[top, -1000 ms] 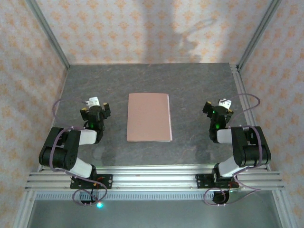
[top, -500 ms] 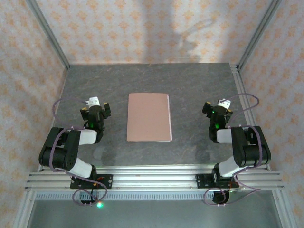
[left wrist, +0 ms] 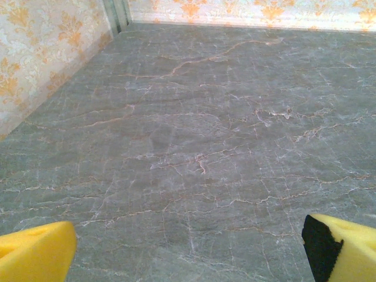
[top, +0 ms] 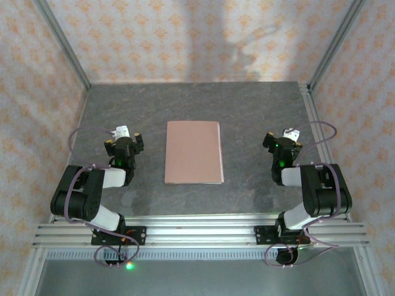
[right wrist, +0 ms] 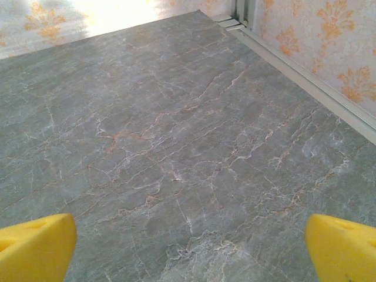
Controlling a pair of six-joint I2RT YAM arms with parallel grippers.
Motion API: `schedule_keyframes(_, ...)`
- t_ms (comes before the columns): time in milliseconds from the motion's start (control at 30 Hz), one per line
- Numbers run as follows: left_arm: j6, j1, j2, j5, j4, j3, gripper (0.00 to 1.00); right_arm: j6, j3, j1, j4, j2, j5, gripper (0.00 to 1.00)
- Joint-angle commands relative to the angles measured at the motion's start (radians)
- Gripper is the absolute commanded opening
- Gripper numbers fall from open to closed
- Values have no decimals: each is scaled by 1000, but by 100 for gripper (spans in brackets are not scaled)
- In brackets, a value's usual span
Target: Put the files into the folder
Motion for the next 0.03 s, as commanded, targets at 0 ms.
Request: schedule_keyframes(0, 8, 3, -10, -2, 3, 5, 100, -15, 16, 6, 1, 2, 26, 99)
